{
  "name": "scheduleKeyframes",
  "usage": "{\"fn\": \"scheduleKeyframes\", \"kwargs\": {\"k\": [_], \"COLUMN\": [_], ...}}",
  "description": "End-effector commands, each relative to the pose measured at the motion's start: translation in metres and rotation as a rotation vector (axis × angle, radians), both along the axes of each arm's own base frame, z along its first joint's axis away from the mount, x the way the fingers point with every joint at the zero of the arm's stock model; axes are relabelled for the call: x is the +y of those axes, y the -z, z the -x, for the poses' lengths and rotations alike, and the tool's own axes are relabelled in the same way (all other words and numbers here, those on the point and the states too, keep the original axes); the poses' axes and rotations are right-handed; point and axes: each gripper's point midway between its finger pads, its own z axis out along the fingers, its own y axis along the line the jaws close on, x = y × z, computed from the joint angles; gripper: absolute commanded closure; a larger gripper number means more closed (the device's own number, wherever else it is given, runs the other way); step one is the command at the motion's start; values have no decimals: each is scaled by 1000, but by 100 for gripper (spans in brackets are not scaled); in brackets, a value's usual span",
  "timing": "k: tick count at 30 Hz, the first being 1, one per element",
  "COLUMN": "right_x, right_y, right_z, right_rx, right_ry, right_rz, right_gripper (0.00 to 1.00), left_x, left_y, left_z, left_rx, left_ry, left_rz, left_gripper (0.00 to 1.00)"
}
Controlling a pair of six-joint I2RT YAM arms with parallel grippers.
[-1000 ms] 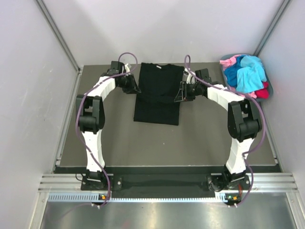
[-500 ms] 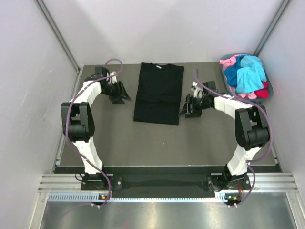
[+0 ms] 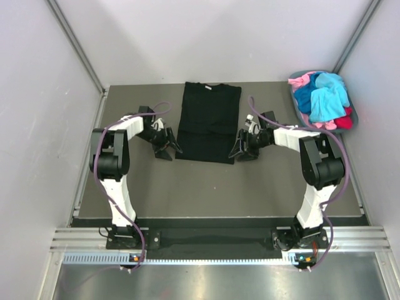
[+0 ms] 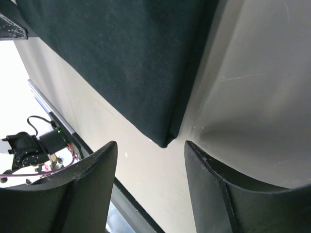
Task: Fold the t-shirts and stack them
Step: Fold the tshirt
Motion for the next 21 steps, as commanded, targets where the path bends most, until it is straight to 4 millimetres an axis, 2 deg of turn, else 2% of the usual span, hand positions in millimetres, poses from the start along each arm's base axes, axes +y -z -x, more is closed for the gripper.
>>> {"fn": "scheduleKeyframes", "kwargs": {"k": [1,5,14,21], "right_x": [7,5,9,15], "right_y": [-5,2,11,18], "right_z": [-4,9,11,10], "right_rx": [-24,10,46,64], "right_ry": [-19,-25,-31,-20], "right_rz": [-13,-13,-20,-28], "right_gripper": [43,43,44,47], "left_x": [-9,-13,-13,-14], "left_y": [-5,-1,5,10], "left_z": [-6,-6,-10,-15], "left_rx": [-11,-9,-12,-19], "left_ry": [10,14,16,4], "left_rz": [12,4,-14,-16], "left_gripper": [35,36,39,53]}}
